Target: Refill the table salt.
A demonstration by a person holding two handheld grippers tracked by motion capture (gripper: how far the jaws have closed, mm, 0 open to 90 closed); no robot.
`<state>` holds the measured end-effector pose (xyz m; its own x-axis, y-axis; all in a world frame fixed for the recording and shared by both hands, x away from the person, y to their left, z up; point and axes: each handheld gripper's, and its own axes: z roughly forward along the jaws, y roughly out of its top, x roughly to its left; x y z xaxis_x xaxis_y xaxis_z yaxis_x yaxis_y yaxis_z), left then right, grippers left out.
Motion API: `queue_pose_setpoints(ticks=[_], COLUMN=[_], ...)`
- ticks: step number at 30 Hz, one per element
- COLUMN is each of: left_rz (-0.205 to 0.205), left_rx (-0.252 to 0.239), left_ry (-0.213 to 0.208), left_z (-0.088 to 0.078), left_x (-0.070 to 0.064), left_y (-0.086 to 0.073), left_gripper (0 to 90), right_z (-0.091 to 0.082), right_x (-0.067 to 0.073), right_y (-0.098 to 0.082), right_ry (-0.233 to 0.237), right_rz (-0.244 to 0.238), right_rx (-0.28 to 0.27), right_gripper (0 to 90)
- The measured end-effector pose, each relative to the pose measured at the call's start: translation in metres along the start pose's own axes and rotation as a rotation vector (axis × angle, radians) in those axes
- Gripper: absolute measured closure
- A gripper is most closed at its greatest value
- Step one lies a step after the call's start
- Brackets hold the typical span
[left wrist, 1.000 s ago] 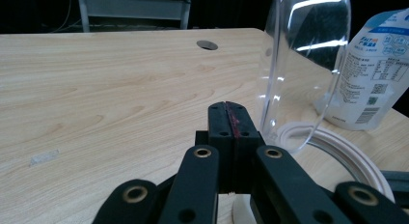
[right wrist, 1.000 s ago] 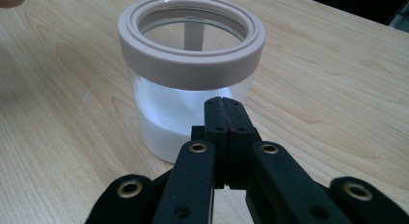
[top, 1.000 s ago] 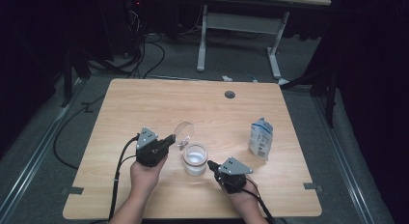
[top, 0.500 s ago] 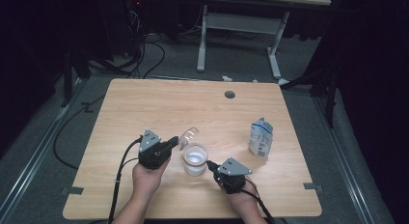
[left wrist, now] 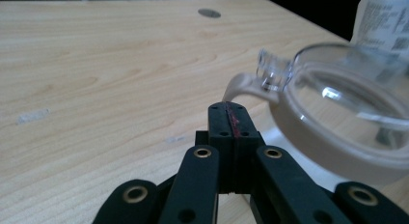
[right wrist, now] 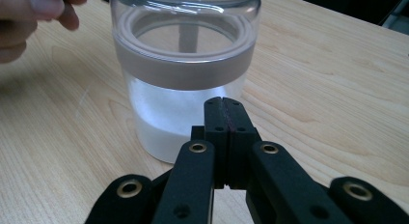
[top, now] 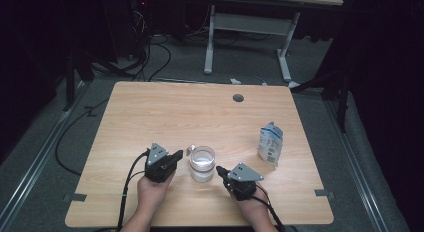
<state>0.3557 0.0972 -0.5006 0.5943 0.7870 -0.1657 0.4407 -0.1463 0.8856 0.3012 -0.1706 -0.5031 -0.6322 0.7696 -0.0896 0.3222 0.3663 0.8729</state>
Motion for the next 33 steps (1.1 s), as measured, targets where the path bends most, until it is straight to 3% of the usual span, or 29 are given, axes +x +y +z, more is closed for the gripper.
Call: queue_pose_setpoints(ticks=[4, 22, 33], left_rz=[0.026, 0.013, 0.022], left_rx=[0.018, 0.034, 0.040], left_ry=[0.013, 0.006, -0.025], left_z=[0.008, 0.025, 0.041], left_x=[-0.001, 0.001, 0.007], left_y=[-0.003, -0.001, 0.007], left_gripper=[90.0, 90.0, 90.0], right_z=[-0.001, -0.003, -0.004], right_x=[-0.001, -0.003, -0.004], right_y=[-0.001, -0.001, -0.002], right_ry=[-0.005, -0.006, -0.011], right_rz=[-0.001, 0.007, 0.009], right_rx=[0.004, -0.001, 0.003], right_gripper=[89.9, 89.9, 89.9])
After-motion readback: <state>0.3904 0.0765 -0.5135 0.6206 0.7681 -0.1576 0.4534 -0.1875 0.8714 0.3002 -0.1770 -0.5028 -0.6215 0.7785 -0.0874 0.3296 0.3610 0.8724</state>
